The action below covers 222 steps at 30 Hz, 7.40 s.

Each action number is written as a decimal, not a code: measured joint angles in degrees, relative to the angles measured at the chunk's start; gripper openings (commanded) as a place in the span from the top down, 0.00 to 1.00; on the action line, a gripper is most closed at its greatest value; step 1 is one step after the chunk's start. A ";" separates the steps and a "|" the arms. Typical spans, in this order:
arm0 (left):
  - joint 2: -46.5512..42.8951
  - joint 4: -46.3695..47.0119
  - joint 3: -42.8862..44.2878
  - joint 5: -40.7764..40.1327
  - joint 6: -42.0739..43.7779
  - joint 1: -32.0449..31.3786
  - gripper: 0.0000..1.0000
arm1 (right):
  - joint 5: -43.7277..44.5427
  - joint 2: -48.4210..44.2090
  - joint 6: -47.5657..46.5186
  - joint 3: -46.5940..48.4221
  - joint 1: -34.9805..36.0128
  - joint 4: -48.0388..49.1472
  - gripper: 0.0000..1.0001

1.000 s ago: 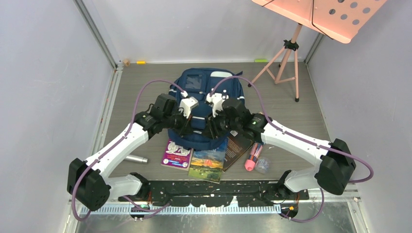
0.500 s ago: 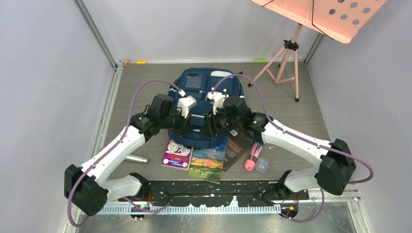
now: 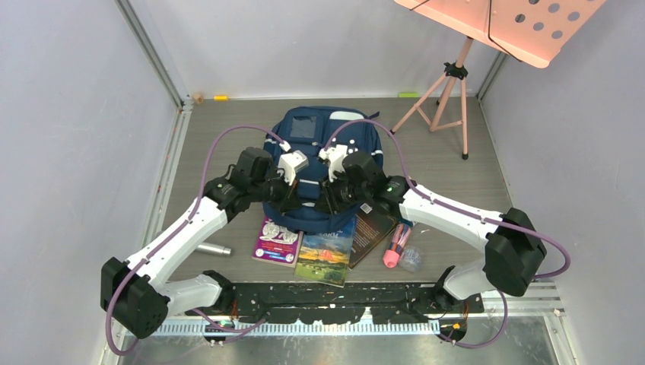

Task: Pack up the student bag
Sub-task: Unzip the student bag at the center of the board, then pick up the book from the center of the board.

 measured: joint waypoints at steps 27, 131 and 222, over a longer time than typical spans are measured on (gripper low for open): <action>-0.48 2.36 0.07 1.11 -0.74 0.00 0.41 | -0.81 -1.86 -1.25 0.20 -0.46 -1.36 0.95; 4.26 -1.53 16.57 -37.57 -0.20 2.36 1.00 | 18.32 16.61 1.97 29.20 0.09 4.04 0.61; -0.48 -2.10 9.90 -40.17 -3.74 6.29 0.28 | -12.46 -1.90 18.32 -14.71 -13.44 2.82 1.00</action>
